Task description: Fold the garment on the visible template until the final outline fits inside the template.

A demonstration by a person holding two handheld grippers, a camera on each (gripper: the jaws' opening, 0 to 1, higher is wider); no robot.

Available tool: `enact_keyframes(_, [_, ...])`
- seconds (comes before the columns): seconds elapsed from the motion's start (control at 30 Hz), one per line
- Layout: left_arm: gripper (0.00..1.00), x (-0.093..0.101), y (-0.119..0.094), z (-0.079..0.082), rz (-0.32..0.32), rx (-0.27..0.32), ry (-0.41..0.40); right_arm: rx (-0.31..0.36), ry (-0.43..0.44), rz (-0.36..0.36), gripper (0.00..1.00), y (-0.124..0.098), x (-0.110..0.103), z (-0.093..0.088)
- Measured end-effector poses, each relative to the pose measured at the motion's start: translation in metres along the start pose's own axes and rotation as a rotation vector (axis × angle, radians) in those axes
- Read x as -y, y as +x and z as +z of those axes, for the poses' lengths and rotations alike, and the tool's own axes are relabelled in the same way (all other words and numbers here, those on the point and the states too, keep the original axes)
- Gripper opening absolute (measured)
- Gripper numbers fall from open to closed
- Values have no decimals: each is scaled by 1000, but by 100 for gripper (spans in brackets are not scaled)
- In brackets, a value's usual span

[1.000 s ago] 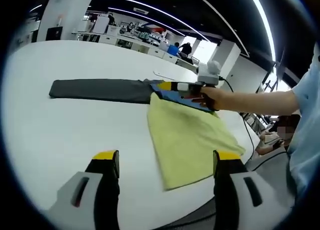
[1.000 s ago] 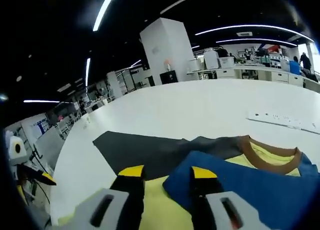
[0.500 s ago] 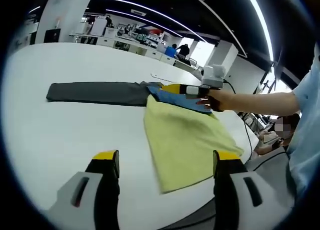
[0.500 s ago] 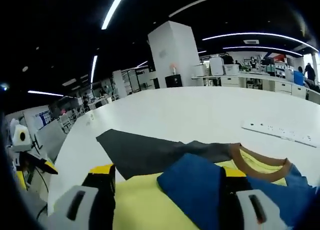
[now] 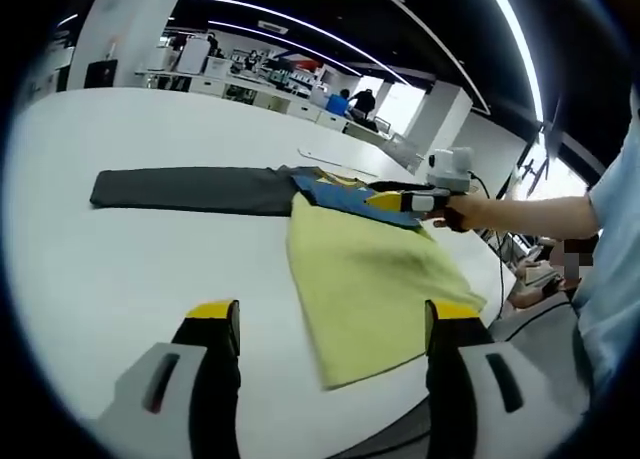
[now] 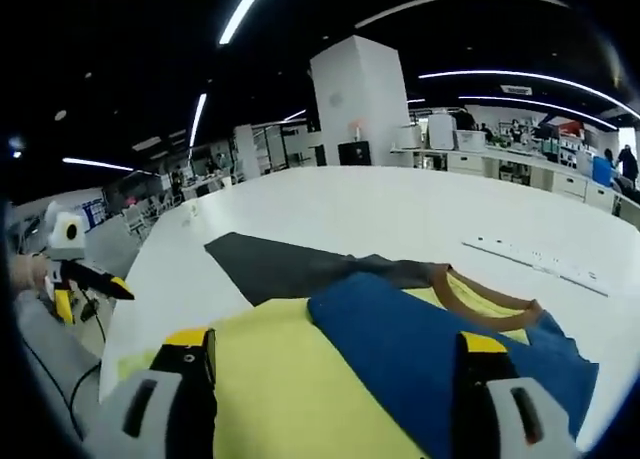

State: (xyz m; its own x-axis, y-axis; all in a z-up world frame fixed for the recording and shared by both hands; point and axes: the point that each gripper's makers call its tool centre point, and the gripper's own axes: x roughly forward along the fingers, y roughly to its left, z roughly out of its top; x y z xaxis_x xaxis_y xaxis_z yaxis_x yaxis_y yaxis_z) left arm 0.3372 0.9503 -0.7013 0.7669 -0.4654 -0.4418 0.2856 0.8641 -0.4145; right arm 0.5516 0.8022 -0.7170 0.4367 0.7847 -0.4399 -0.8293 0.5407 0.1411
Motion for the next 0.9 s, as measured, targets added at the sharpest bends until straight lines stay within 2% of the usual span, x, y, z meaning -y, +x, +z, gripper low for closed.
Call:
enact_keyframes(0.2, [74,0,2,0,-8,-4,16,-1,0,-42,100,-33,13,-8])
enact_keyframes(0.33, [74,1,6,-3,-15,-2,11,-1,38,-99,100,-59,30,-18])
enact_keyframes(0.43, [74,1,9,-5,-22,-7,11,-5,33,-135,100,-79,40,-25])
enact_keyframes(0.9, [72,-12,5,1,-10,-5,23,-10,71,-202,100,-151,40,-42])
